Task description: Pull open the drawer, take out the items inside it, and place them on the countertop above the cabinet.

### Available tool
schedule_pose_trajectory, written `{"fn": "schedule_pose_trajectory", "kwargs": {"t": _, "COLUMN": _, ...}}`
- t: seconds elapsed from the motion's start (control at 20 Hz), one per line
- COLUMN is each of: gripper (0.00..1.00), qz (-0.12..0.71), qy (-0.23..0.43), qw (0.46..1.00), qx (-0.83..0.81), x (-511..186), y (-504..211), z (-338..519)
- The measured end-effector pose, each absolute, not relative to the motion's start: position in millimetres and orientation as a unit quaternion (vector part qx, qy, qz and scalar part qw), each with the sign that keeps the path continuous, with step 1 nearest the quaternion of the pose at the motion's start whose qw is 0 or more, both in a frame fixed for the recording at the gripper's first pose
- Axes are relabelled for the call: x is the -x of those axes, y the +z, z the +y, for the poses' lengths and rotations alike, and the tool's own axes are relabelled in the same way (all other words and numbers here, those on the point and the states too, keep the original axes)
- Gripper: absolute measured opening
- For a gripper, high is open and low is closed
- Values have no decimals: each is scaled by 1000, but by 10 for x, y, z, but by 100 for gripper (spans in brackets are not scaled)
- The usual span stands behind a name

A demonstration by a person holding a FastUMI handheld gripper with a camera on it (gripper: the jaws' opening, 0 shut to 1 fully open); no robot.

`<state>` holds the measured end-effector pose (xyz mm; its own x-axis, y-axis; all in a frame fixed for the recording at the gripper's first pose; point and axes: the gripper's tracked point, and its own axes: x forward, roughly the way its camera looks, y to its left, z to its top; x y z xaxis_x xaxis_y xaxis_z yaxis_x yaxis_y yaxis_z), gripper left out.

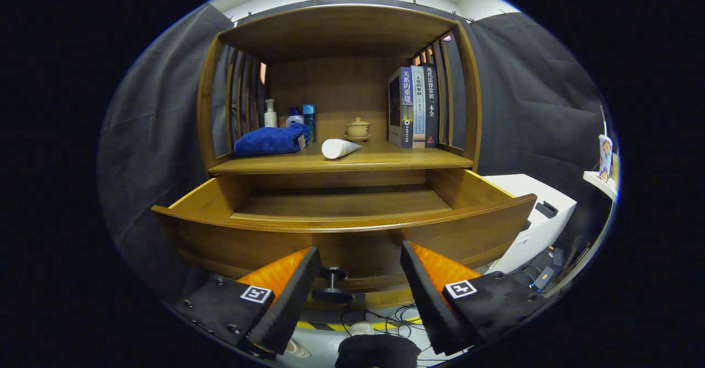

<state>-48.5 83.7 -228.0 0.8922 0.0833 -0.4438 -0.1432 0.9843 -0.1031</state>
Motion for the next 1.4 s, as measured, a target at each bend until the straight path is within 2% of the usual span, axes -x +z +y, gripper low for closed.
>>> {"fn": "schedule_pose_trajectory", "kwargs": {"t": 1.4, "gripper": 98, "qz": 215, "qy": 52, "qw": 972, "qx": 74, "x": -996, "y": -2415, "z": 1077}}
